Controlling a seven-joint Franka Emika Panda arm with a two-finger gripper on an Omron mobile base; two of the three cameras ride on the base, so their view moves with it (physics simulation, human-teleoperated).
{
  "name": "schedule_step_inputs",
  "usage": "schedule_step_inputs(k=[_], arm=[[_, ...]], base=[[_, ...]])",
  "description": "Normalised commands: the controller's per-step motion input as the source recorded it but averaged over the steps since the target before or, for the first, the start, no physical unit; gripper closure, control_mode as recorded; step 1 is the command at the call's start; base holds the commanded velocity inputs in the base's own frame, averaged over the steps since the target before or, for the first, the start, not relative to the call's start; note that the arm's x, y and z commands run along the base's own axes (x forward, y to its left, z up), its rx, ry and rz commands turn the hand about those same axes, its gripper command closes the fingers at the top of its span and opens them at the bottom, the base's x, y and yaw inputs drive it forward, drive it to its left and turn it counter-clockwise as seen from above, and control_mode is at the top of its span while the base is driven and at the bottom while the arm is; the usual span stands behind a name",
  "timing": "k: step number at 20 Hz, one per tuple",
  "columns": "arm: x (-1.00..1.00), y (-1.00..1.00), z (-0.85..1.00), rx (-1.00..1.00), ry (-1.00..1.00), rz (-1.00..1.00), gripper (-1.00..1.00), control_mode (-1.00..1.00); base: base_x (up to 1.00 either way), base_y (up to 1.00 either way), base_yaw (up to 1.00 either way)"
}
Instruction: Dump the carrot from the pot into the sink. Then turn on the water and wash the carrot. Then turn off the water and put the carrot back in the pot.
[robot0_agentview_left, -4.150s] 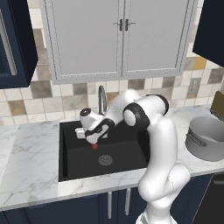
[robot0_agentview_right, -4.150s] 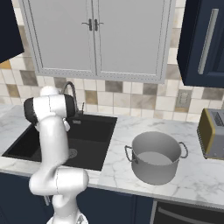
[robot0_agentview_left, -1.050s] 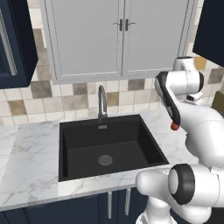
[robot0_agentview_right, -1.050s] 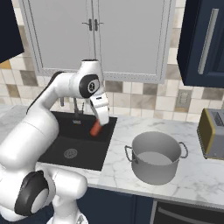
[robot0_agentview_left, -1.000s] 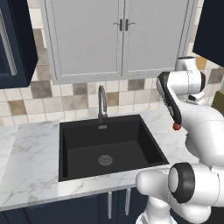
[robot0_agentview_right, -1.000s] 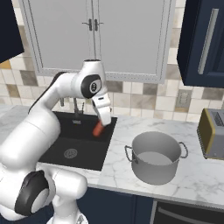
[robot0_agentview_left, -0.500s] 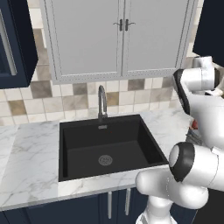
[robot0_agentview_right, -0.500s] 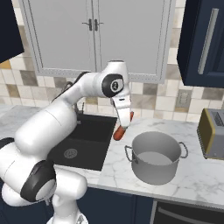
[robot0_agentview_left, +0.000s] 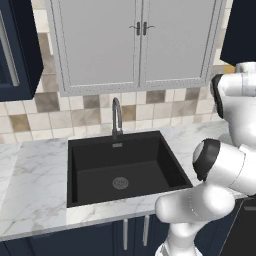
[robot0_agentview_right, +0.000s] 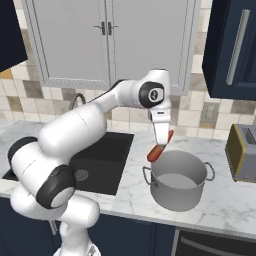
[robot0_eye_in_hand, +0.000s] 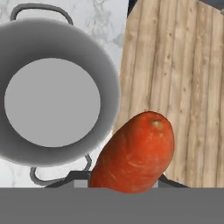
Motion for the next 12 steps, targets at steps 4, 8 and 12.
schedule_step_inputs(k=[4,8,12], arm=[[0.00,-0.32,-0.16,0.02,0.00,-0.03,1.00,-1.00],[0.00,-0.20,-0.35,0.04,0.00,-0.03,1.00,-1.00],[0.15,-0.10,-0.35,0.04,0.00,-0.03,1.00,-1.00]], base=[[0.00,0.00,0.00],[0.00,0.00,0.00],[0.00,0.00,0.00]])
